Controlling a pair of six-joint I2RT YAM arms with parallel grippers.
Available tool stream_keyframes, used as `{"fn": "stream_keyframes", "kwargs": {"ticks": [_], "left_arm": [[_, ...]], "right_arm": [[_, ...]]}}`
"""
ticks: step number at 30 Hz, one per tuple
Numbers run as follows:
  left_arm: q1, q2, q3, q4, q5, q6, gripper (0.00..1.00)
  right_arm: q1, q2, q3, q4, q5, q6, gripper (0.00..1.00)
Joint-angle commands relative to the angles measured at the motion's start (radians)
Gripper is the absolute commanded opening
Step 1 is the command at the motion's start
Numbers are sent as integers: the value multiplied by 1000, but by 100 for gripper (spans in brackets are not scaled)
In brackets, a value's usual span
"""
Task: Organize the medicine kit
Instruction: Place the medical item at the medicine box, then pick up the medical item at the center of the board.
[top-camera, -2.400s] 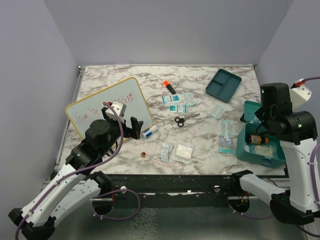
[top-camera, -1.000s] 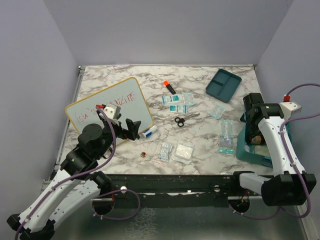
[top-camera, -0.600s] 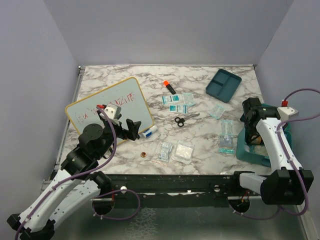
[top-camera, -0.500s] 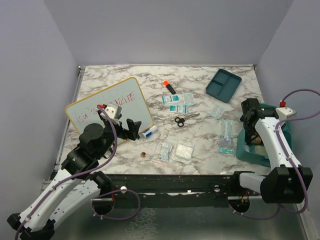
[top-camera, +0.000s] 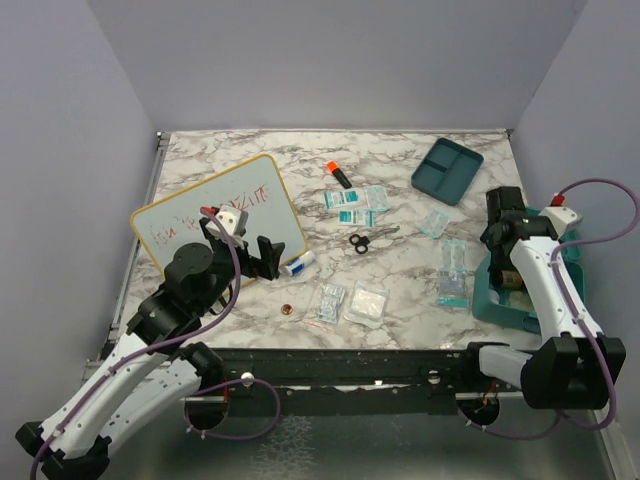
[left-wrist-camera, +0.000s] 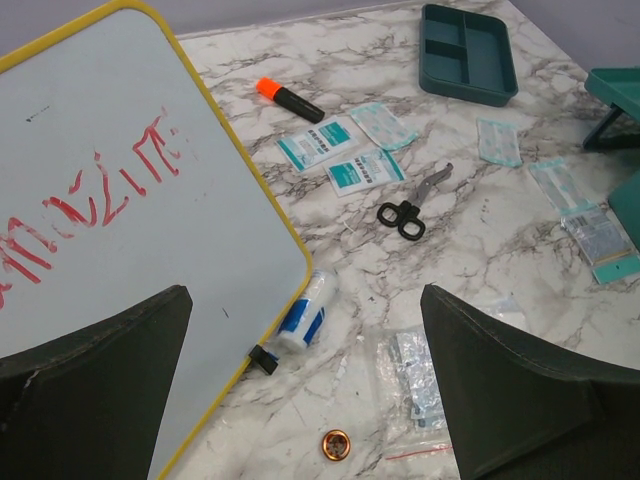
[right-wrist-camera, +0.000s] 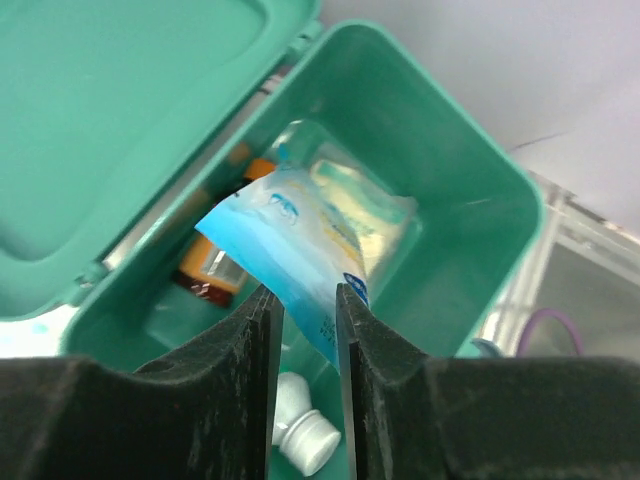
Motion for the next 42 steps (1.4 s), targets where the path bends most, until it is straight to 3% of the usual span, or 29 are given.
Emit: {"fn": "stream_keyframes", "kwargs": {"ticks": [1,6,13,23,31,34,42], "left_arm": [[-5,7,-12,11,-6,-2,99],[-5,14,-13,10,-14,0,99],[-6,27,-13,9,-17,1,99],[-6,40,-11,7,-24,3,99],[-5,55,-12,7,-24,4,99],[-6,63,-10,7,-30,4,99],[-5,78,-9,4,-46,6,99]], "right_arm": [[-4,-79,-10,172,-158,-141,34],[-5,-136,2,208,-233,-168,35],[-5,-102,-20,198,-224,-151,37],[-4,-102,-93,277,-343,-167,35],[-4,-156,22,210,-397,-232,33],[-3,-202,44,263,-536,-333,36],[-4,-293,-3,465,-1084,-447,62]]}}
